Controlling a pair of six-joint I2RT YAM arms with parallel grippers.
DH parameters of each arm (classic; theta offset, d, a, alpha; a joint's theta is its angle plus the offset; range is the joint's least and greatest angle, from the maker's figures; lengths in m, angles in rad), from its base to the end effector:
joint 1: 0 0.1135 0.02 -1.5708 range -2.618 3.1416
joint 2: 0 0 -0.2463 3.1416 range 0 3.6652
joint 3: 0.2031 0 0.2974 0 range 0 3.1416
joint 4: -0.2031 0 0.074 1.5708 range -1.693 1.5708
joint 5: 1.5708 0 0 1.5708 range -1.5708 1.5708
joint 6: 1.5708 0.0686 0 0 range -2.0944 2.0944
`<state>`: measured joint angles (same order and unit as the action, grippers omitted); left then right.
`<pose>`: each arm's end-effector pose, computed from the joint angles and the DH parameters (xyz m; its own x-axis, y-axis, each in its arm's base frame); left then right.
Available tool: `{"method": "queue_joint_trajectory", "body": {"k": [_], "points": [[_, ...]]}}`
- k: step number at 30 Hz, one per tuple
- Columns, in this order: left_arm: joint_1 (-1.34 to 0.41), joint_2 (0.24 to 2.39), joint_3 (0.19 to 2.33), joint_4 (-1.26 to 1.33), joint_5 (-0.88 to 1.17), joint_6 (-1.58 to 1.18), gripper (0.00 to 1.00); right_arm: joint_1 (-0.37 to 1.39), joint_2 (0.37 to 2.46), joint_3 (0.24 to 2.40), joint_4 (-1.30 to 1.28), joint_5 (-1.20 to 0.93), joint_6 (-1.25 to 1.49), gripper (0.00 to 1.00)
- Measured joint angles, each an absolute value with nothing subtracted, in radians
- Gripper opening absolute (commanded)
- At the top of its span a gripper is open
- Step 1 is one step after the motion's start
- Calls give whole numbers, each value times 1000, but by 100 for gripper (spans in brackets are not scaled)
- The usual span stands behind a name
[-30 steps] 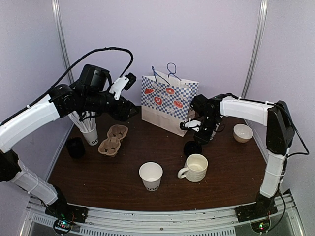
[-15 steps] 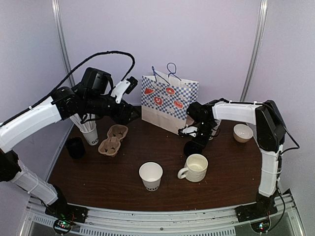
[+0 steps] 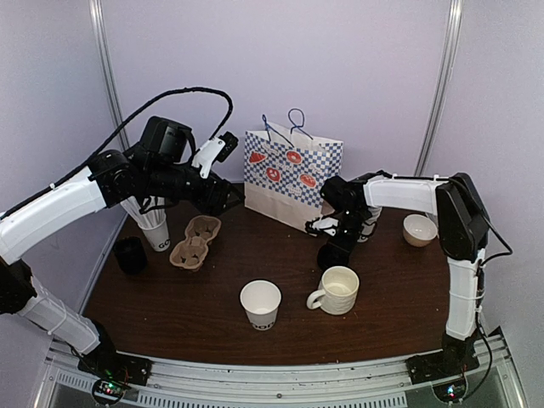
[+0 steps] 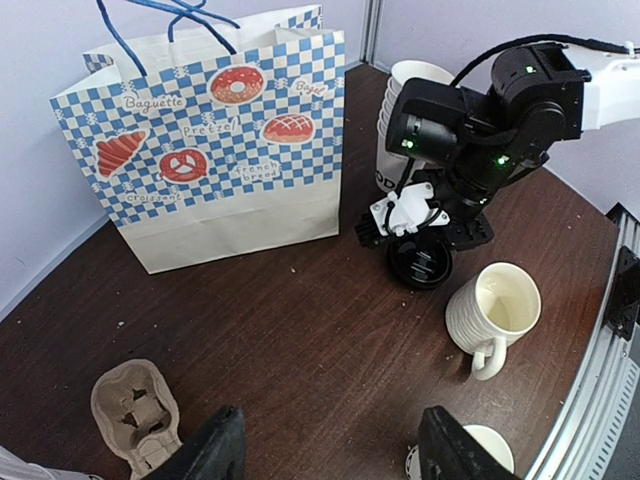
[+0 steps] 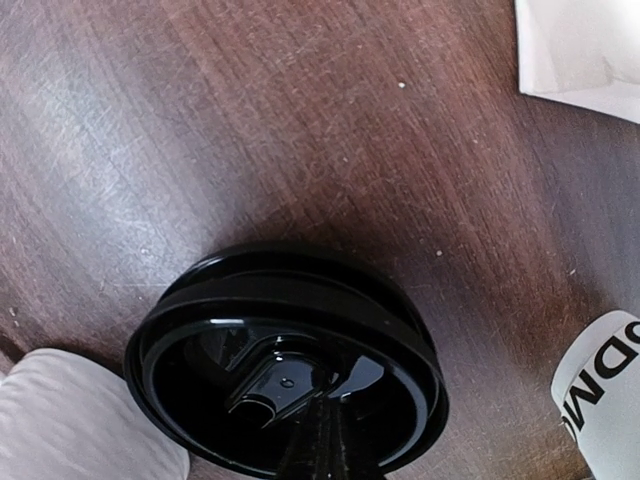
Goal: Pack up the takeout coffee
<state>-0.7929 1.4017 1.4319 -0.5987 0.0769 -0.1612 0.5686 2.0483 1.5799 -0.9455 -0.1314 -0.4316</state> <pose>0.2685 -0.2800 0.3484 -0.4942 0.2737 -0.8251 0.6853 0.7067 -0.1761 0.3679 0.2458 0.1140 -0.5255 -0.8279 -0.1961 -0.8487 0.5263 0.0522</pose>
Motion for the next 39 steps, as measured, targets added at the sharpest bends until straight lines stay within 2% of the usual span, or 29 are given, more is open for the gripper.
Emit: {"method": "queue_joint_trajectory", "body": {"k": [8, 14, 21, 29, 37, 39], "points": [[-793, 1402, 1430, -598, 88, -167, 63, 559, 2042, 1579, -945, -133, -418, 8], [-793, 1402, 1430, -598, 88, -167, 63, 548, 1979, 1579, -942, -128, -417, 26], [-793, 1402, 1430, -595, 94, -168, 63, 527, 1981, 1580, -929, -122, -413, 28], [-793, 1402, 1430, -593, 94, -168, 63, 525, 2041, 1597, -930, -127, -412, 24], [-793, 1403, 1430, -592, 94, -168, 63, 517, 2059, 1617, -931, -140, -398, 4], [-793, 1405, 1430, -592, 94, -168, 63, 512, 2059, 1620, -931, -143, -390, 2]]}}
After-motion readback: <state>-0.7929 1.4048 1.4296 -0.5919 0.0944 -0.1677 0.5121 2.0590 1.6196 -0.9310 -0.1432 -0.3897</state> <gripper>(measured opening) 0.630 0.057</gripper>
